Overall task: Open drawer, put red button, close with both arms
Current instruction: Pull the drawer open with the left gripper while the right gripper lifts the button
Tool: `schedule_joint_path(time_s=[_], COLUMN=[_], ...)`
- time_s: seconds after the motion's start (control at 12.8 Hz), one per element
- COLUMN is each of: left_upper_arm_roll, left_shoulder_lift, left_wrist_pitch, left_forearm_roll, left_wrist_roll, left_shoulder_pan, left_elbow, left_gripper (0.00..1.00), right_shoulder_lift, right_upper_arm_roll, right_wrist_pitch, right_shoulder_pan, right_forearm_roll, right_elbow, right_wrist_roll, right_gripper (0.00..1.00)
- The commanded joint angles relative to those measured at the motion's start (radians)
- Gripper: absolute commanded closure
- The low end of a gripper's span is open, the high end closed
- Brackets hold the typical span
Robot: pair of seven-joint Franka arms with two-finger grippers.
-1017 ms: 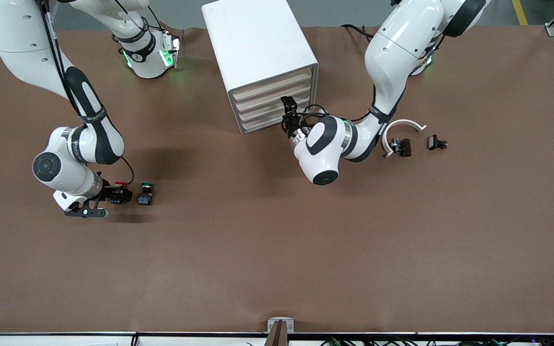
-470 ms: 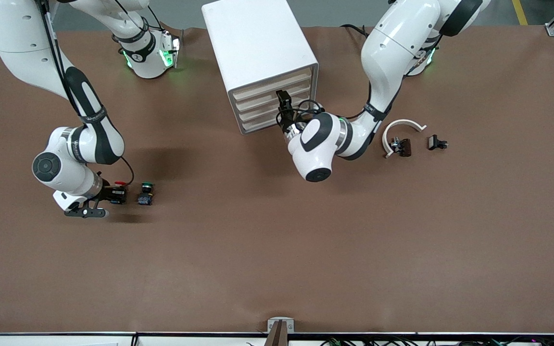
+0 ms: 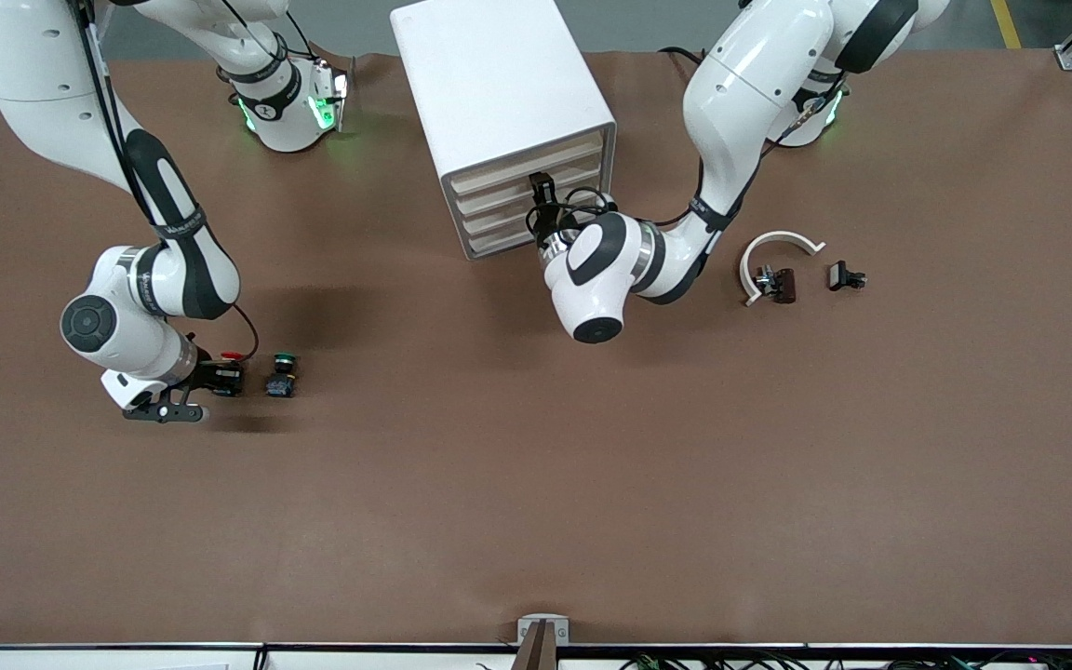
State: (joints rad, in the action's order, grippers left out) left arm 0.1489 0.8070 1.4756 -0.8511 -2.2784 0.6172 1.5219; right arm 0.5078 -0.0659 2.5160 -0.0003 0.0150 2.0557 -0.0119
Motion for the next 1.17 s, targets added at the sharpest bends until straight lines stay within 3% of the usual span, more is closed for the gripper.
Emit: schedule_joint_path(time_s=[0.0,0.47,0.7,0.86,1.02,1.1], left_upper_arm_roll=[-0.014,-0.11,-0.173,-0.18,-0.18,-0.18], left_shoulder_lift=[0.009,0.037,0.04,0.04,0.04,0.04], left_wrist_pitch=[-0.006,-0.005,-0.003,-0.003,0.0,0.002], left_forearm_roll=[0.0,0.001,0.001,0.001,0.001,0.001], left_wrist_roll=[-0.015,-0.007,0.0,0.011,0.032,0.045], left_shoulder_pan=[-0.001,-0.034,-0.04,-0.074,-0.092,-0.105], left_elbow=[-0.02,-0.098,-0.127,-0.134,-0.137,-0.141], left_gripper=[1.0,1.0,1.0,0.96,0.92,0.78], right_shoulder_lift=[-0.052,-0.199,-0.221,-0.219,-0.221,-0.221], right_upper_arm_roll=[0.003,0.006,0.006,0.006,0.008,0.009], right_wrist_pitch=[-0.118,-0.518,-0.899,-1.035,-1.089,-1.108], right_shoulder_pan=[0.002,0.055,0.135,0.207,0.282,0.325], right_forearm_roll=[0.002,0.002,0.002,0.002,-0.001,-0.004], right_elbow=[-0.034,-0.164,-0.39,-0.486,-0.512,-0.516], right_wrist_roll=[0.007,0.081,0.241,0.37,0.52,0.599], right_gripper=[0.87,0.87,0.87,0.87,0.87,0.87])
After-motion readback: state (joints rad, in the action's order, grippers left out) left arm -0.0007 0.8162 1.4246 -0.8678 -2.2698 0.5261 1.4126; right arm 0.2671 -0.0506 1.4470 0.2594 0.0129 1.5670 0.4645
